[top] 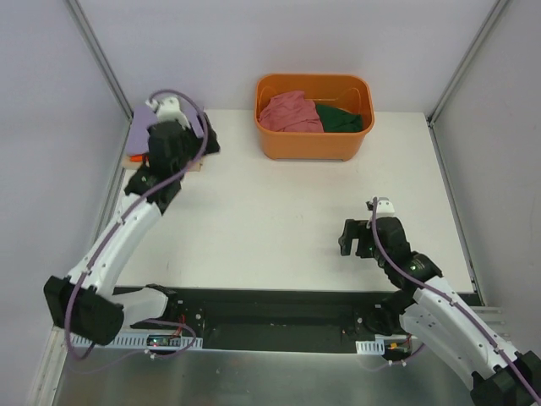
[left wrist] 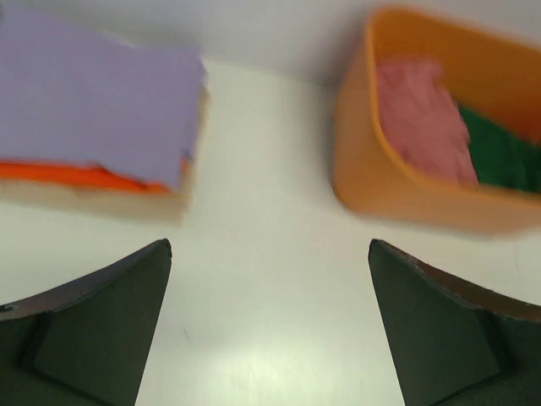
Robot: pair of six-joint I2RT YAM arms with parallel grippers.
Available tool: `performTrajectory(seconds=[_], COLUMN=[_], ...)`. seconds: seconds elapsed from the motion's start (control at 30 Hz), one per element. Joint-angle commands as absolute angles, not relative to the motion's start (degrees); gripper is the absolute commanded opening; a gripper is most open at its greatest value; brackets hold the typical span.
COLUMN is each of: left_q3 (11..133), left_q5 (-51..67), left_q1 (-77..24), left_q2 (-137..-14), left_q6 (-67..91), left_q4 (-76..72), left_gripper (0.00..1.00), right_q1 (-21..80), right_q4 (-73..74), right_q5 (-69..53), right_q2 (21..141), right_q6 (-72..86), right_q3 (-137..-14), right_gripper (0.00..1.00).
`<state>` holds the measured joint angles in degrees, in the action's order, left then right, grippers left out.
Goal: Fold and stack the t-shirts
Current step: Put the neatly folded tshirt into the corner of the board with the left arm
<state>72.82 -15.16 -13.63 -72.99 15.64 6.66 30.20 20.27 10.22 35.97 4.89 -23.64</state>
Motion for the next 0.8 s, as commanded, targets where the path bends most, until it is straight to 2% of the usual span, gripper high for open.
performTrajectory(seconds=[0.0, 0.17, 0.33, 0.47, 0.77], left_q3=[52.09, 33.08, 24.98, 23.11, 22.59], left_q5=[-19.44, -14.34, -13.96, -17.57, -20.56], left_q1=[-25.73, -28.56, -29.79, -29.79, -29.79], left_q2=[-59.63, -47.30, -38.16, -34.90, -35.59], left_q6=[26.78, 37.70, 38.23, 38.06, 37.88], left_q4=[9.05, 9.49, 14.32, 16.26, 16.44], left_gripper=[0.99, 0.99, 0.99, 0.99, 0.99], right_q1=[30.06, 29.97, 30.06, 30.06, 30.06], right_q4=[18.72, 18.37, 18.63, 18.46, 17.84], right_q5=[10.81, 12.30, 12.30, 15.11, 19.07], right_q2=[32.00, 29.10, 27.51, 27.07, 24.18], right_q6=[5.80, 6.85, 7.91, 9.23, 10.28], right_q3=[-23.20, -21.89, -21.80, -21.01, -19.43], right_gripper=[0.96, 0.96, 0.96, 0.96, 0.96])
